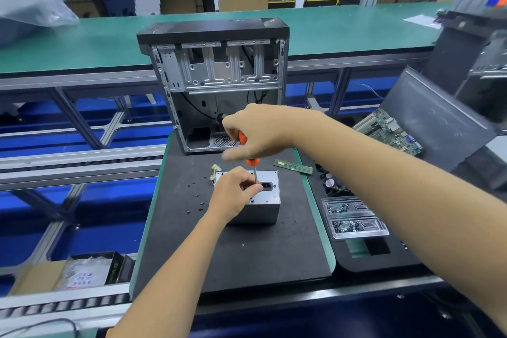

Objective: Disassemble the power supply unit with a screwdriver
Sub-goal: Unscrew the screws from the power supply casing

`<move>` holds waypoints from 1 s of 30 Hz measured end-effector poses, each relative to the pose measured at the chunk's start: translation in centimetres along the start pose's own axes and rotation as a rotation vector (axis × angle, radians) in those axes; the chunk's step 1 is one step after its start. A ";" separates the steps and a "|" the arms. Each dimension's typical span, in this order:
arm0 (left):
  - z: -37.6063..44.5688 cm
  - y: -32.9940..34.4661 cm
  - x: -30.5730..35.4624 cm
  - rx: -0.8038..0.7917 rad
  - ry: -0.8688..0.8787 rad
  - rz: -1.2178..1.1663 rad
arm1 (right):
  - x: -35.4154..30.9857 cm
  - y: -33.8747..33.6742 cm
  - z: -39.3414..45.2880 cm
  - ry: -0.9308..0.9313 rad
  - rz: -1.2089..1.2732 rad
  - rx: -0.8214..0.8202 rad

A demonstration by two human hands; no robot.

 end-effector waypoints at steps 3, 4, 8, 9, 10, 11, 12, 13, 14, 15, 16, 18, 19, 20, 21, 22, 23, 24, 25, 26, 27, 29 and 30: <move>0.0 0.0 0.0 -0.003 -0.006 -0.005 | 0.3 -0.3 0.4 0.189 -0.196 0.085; 0.0 0.0 0.0 -0.005 -0.005 -0.002 | 0.4 -0.4 0.6 0.189 -0.219 0.095; -0.1 -0.2 0.1 -0.006 0.003 0.007 | 0.7 -0.3 0.0 0.043 -0.066 -0.051; -0.1 -0.2 0.1 -0.002 0.006 0.007 | 0.6 -0.2 -0.2 0.003 -0.025 -0.080; -0.1 -0.2 0.1 0.000 0.007 0.004 | 0.5 -0.1 -0.4 -0.023 -0.001 -0.086; -0.1 -0.2 0.1 0.000 0.007 0.003 | 0.5 0.0 -0.5 -0.033 0.004 -0.064; -0.1 -0.1 0.2 -0.002 0.005 0.002 | 0.5 0.1 -0.4 -0.017 -0.005 -0.031; -0.1 -0.1 0.2 -0.004 0.001 0.000 | 0.7 0.0 -0.4 0.027 -0.028 -0.001; -0.1 -0.1 0.2 -0.005 -0.001 -0.008 | 0.9 -0.1 -0.4 0.089 -0.071 0.017; -0.1 -0.1 0.2 -0.007 -0.005 -0.014 | 1.0 -0.2 -0.3 0.144 -0.130 0.019; -0.1 -0.1 0.2 -0.009 -0.007 -0.016 | 1.1 -0.2 -0.2 0.173 -0.176 0.013; -0.2 -0.1 0.2 -0.010 -0.007 -0.003 | 1.1 -0.2 0.0 0.150 -0.150 0.000; -0.2 -0.1 0.2 -0.008 -0.005 0.003 | 1.0 -0.3 -0.2 0.108 -0.103 -0.013; -0.2 -0.1 0.2 -0.005 -0.002 0.005 | 0.9 -0.4 -0.4 0.050 -0.048 -0.028; -0.2 -0.1 0.2 -0.002 0.000 0.005 | 0.7 -0.5 -0.7 -0.001 0.013 -0.049; -0.2 -0.1 0.2 0.000 0.003 0.002 | 0.6 -0.5 -0.9 -0.038 0.082 -0.070; -0.2 -0.1 0.2 -0.003 0.004 0.002 | 0.6 -0.5 -1.0 -0.056 0.135 -0.078; -0.1 -0.1 0.2 -0.007 0.003 0.002 | 0.5 -0.3 -1.0 -0.057 0.153 -0.065; -0.1 -0.1 0.2 -0.011 0.001 0.001 | 0.5 -0.1 -0.9 -0.034 0.136 -0.035; -0.1 0.0 0.1 -0.016 0.000 -0.003 | 0.7 0.0 -0.7 0.018 0.085 0.010; -0.1 0.0 0.2 -0.020 -0.002 -0.006 | 0.9 0.0 -0.5 0.095 0.028 0.048; -0.1 -0.2 0.1 -0.045 -0.003 -0.018 | 1.3 -0.1 -0.2 0.196 -0.034 0.079; -0.2 -0.3 0.1 -0.071 0.003 -0.025 | 1.4 -0.1 0.0 0.188 -0.027 0.061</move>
Point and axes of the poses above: each hand's wrist, its own z-axis towards the middle knuckle, its own y-axis out of the palm, x = y × z, the point moved 4 cm from there along z, towards the middle knuckle, and after that the axes turned 12 degrees about -x, right-handed, at the moved point
